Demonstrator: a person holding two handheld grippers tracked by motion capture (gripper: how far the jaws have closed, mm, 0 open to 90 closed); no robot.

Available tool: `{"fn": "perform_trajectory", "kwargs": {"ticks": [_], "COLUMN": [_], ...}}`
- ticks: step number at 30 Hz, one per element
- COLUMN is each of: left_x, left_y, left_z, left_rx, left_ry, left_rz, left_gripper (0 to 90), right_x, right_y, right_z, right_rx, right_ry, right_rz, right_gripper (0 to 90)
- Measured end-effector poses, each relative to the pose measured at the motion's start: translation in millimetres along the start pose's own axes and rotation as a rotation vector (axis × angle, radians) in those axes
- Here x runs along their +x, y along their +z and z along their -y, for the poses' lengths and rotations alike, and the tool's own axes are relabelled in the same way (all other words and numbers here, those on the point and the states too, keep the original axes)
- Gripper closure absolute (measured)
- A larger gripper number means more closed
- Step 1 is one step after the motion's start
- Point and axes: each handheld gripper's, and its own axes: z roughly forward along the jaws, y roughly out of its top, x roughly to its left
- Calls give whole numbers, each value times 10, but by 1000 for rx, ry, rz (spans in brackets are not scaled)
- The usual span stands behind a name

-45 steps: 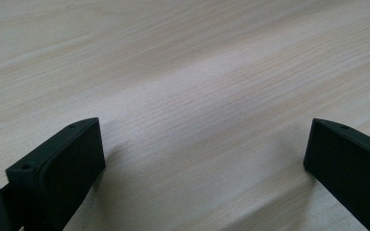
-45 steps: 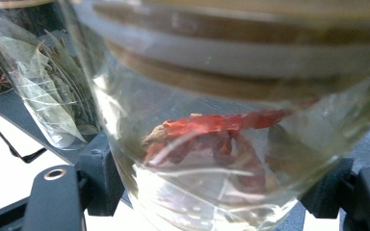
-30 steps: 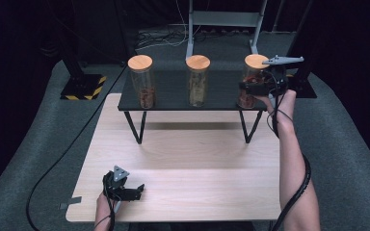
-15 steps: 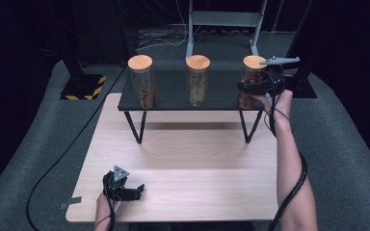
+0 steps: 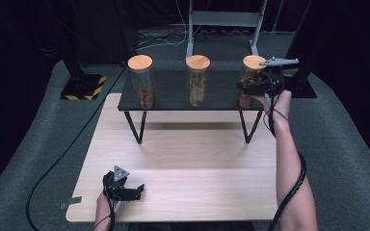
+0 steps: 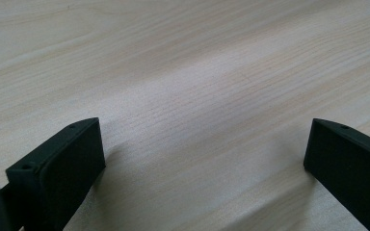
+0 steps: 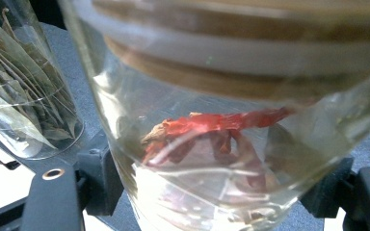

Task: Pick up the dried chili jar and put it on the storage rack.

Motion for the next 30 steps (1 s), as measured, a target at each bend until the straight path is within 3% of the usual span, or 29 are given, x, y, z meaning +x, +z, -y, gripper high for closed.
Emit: {"fn": "perform_trajectory", "kwargs": {"ticks": [30], "left_x": [0], "left_y": [0], "left_z": [0], "left_rx": [0], "left_ry": [0], "left_rz": [0], "left_gripper": [0], "right_x": [-7], "right_y": [1], "right_z": [-8], "right_rx": [8], "right_ry": [-10], "right_rz": [-7], "right_gripper": [245]}}
